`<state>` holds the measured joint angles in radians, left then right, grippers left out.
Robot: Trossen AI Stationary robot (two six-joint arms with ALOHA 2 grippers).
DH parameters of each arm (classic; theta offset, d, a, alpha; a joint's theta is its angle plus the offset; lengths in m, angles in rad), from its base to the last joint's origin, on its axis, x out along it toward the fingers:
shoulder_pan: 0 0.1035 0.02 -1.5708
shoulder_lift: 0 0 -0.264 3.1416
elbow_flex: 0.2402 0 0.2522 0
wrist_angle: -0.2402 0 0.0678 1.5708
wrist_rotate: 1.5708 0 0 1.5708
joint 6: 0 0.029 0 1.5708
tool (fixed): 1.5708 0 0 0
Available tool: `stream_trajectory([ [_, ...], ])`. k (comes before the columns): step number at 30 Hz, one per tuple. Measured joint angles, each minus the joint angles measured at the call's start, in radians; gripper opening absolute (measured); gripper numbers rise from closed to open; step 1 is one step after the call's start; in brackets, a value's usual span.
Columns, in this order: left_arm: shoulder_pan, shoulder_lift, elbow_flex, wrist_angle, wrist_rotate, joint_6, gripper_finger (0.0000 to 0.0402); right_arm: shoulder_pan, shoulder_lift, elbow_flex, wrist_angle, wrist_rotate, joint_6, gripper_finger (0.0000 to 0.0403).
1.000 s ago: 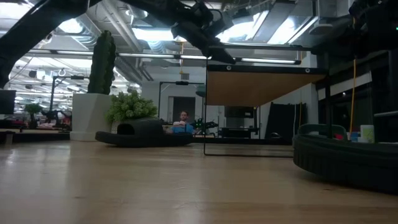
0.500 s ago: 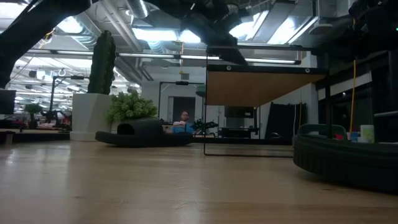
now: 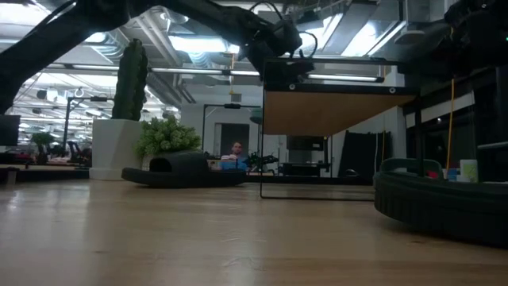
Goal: Pick and place slides into the shelf
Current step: Put the bottom green slide on the shelf
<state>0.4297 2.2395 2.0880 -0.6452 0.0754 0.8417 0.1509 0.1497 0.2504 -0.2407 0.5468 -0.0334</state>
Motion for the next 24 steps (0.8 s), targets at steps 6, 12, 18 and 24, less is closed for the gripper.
stream_trajectory([
  [6,0.003,0.0,0.0,0.042,-0.022,0.001,0.0,0.0,0.0,0.0,-0.002,0.0,0.0,0.0023],
  [12,0.023,0.0,0.0,0.043,-0.103,0.003,0.0,0.0,0.0,0.0,-0.01,0.0,0.004,0.0023],
  [18,0.027,0.0,0.0,0.045,-0.102,-0.001,0.0,0.0,0.0,0.0,-0.012,0.0,0.003,0.0023],
  [24,0.018,0.0,0.0,0.051,-0.06,-0.001,0.0,0.0,0.0,0.0,-0.012,0.0,0.003,0.0023],
])
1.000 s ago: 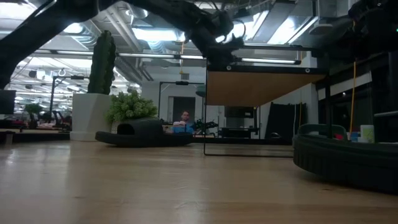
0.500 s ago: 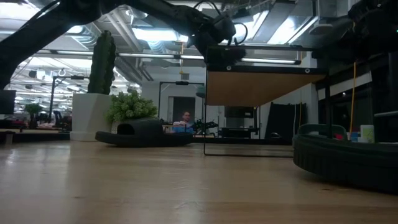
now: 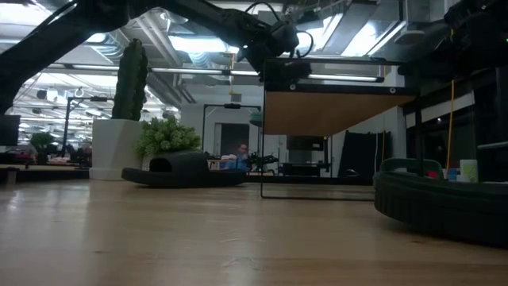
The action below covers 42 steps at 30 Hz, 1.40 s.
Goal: Pick and place slides into the shelf
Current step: Put the bottom green slide on the shelf, then put the green slide on the shelf
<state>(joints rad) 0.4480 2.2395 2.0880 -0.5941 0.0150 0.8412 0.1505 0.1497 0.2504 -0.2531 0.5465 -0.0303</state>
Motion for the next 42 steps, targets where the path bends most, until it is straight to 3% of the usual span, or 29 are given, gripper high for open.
stream_trajectory([
  [12,-0.057,-0.07,0.001,-0.013,0.044,0.027,0.0,0.0,0.0,0.0,-0.005,-0.001,0.002,0.0023],
  [19,-0.009,-0.14,0.0,-0.123,0.304,-0.119,0.0,0.0,0.0,0.0,-0.041,-0.001,0.029,0.0023],
  [27,-0.01,-0.212,0.0,-0.098,0.324,-0.192,0.0,0.0,0.0,0.0,-0.053,0.0,0.049,0.0023],
  [33,0.024,-0.227,-0.004,0.074,0.375,-0.316,0.0,0.0,0.0,0.0,-0.052,0.0,0.053,0.0023],
  [36,0.026,-0.232,-0.088,0.203,0.45,-0.39,0.0,0.0,0.0,0.0,-0.053,0.001,0.053,0.0023],
  [42,-0.028,-0.225,-0.266,0.423,0.405,-0.437,0.0,0.0,0.0,0.0,-0.054,0.001,0.054,0.0023],
])
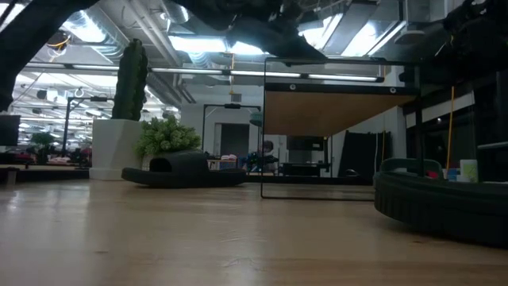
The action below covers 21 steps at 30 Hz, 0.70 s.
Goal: Pick and place slides into the shelf
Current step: Put the green slide on the shelf
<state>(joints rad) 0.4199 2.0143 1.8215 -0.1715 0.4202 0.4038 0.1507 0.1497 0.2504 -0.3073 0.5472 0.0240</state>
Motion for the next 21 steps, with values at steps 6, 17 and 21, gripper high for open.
stream_trajectory([
  [6,-0.028,-0.11,-0.154,0.11,-0.001,-0.012,0.0,0.0,0.0,0.0,-0.007,0.0,0.017,0.0023],
  [17,-0.033,-0.492,-0.675,0.435,-0.118,-0.071,0.0,0.0,0.0,0.0,0.013,0.001,0.026,0.0023],
  [21,-0.029,-0.594,-0.868,0.574,-0.191,-0.106,0.0,0.0,0.0,0.022,0.024,0.001,0.097,0.0023],
])
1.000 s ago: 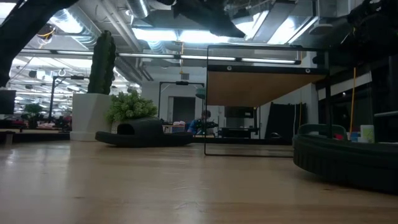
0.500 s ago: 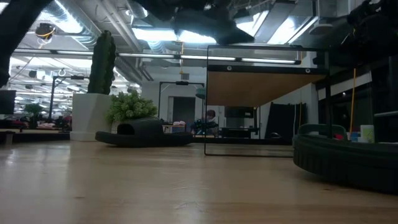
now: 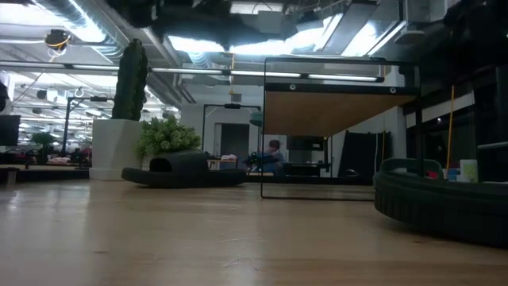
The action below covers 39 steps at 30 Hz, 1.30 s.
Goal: Pick and place slides into the shelf
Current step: Put the green slide on the shelf
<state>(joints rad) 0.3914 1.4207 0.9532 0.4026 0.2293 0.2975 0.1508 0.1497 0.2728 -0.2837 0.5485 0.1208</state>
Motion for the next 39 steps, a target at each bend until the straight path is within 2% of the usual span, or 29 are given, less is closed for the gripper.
stream_trajectory([
  [4,0.002,-0.072,-0.138,0.118,-0.017,-0.026,0.0,-0.002,0.008,0.066,-0.09,0.006,0.039,0.0022],
  [10,0.036,-0.14,-0.258,0.164,-0.056,-0.086,0.0,-0.05,0.065,0.216,-0.275,0.085,0.089,0.0005],
  [15,0.052,-0.146,-0.283,0.183,-0.055,-0.087,0.0,-0.124,0.152,0.322,-0.396,0.097,0.168,0.0005],
  [21,0.058,-0.146,-0.283,0.188,-0.054,-0.086,0.0,-0.233,0.316,0.37,-0.47,0.093,0.22,0.0003],
  [28,0.058,-0.146,-0.283,0.185,-0.053,-0.086,0.0,-0.384,0.492,0.452,-0.471,-0.008,0.182,0.0002],
  [35,0.058,-0.146,-0.283,0.177,-0.053,-0.078,0.0,-0.563,0.566,0.614,-0.466,-0.116,0.016,0.0002],
  [39,0.062,-0.146,-0.283,0.172,-0.052,-0.077,0.0,-0.69,0.602,0.688,-0.465,-0.143,-0.055,0.0001],
])
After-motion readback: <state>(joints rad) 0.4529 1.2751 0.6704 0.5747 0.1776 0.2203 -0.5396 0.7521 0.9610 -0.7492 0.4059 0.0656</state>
